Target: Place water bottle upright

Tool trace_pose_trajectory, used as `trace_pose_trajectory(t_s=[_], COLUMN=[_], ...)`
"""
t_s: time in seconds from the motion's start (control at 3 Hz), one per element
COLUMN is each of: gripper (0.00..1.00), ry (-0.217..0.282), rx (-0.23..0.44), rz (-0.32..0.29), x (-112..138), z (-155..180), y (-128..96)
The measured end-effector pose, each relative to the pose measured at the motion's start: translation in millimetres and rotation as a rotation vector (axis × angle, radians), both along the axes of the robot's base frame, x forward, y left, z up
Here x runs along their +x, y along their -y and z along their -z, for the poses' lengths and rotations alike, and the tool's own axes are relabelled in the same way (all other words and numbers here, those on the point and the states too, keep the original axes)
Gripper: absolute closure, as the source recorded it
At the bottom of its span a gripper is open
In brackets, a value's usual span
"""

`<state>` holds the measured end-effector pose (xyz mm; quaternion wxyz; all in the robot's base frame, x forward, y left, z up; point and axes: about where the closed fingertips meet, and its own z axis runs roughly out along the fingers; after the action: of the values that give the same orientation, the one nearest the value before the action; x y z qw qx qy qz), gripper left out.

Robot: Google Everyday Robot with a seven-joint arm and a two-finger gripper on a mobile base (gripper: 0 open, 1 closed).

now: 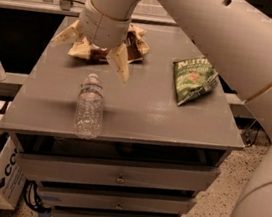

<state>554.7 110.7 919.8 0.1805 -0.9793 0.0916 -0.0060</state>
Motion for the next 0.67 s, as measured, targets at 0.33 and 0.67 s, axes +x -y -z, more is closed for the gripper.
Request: trace_pose_trajectory(t_s=[0.33, 0.67], gripper=[0.00, 0.00], ry=[0.000, 0.068], rx=[0.001, -0.027], rz=[0.000, -0.053], x=[-0.1, 3.1], z=[0.0, 0.2], y=[-0.2, -0.2])
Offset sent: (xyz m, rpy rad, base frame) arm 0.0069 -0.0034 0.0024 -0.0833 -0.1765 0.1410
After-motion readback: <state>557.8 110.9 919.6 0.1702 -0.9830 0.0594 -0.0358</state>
